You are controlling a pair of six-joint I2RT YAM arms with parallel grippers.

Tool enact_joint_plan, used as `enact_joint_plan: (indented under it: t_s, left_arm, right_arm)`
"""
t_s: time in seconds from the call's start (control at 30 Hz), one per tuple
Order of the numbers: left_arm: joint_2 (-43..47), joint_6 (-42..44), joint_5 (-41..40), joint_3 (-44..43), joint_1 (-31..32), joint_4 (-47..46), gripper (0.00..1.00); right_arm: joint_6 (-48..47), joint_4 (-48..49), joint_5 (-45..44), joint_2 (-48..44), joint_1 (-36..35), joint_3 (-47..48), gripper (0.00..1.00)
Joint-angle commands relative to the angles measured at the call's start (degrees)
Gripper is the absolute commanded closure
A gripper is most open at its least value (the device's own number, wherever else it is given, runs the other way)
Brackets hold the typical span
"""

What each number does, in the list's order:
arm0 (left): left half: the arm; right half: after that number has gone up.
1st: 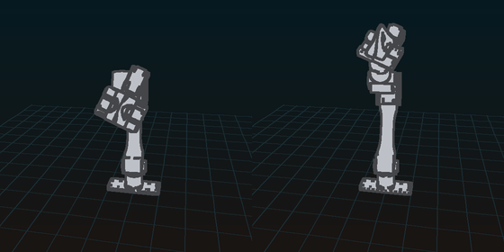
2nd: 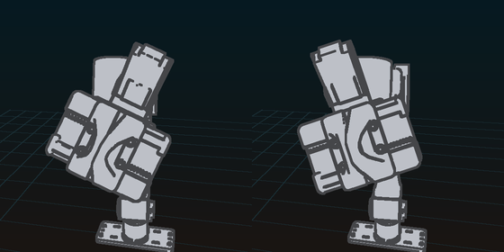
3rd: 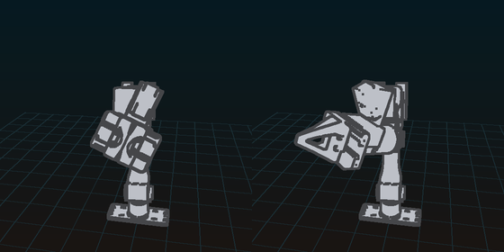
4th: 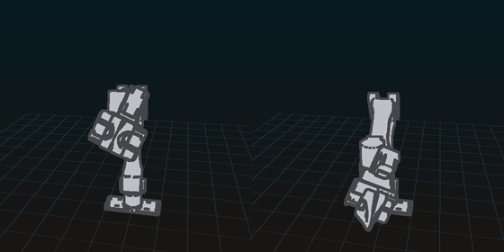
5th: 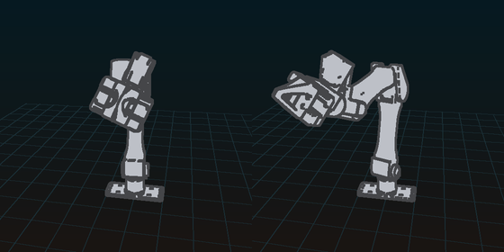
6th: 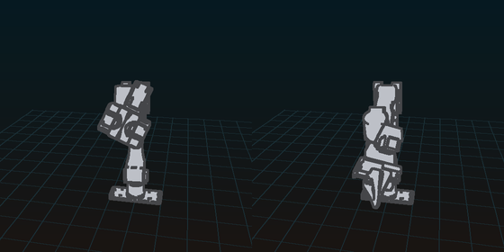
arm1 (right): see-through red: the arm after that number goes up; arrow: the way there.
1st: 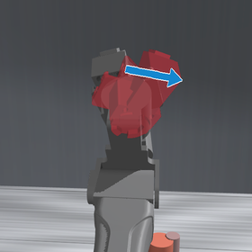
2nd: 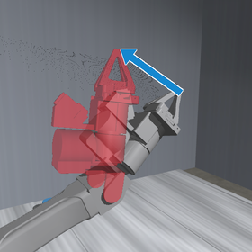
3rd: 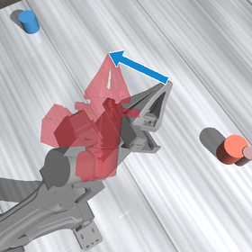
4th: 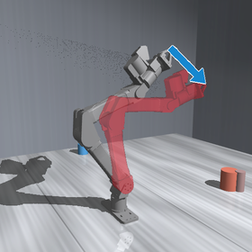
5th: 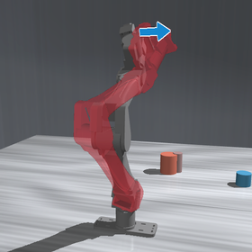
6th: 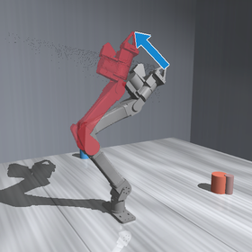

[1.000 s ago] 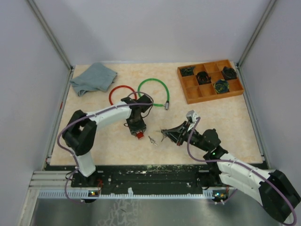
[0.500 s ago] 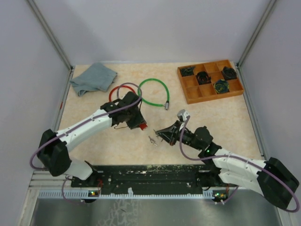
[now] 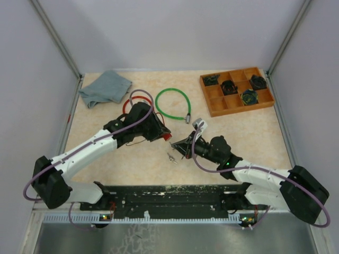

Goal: Unlock with the key
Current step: Pick up the lock from the center of the board.

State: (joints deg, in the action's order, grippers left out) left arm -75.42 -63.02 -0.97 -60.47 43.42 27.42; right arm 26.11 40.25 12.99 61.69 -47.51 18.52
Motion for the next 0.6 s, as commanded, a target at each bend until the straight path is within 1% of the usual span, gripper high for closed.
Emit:
enact_joint_plan:
  t_s: [0.0,0.2,0.57]
  left_arm:
    - [-0.83,-0.01,3.4,-0.22,0.26,-2.72,1.0]
    - [-1.33,0.28,4.63,-0.49,0.26,-3.13,1.0]
    - [-1.49,0.65,5.24,-0.28,0.26,-3.65,1.0]
  right_arm:
    - [0.38,2.26,-2.3,0.1,-0.56,2.72,1.0]
    - [0.8,-0.32,-4.77,-0.39,-0.52,3.15,1.0]
    - [1.86,0.72,-5.18,-0.77,-0.54,2.57,1.0]
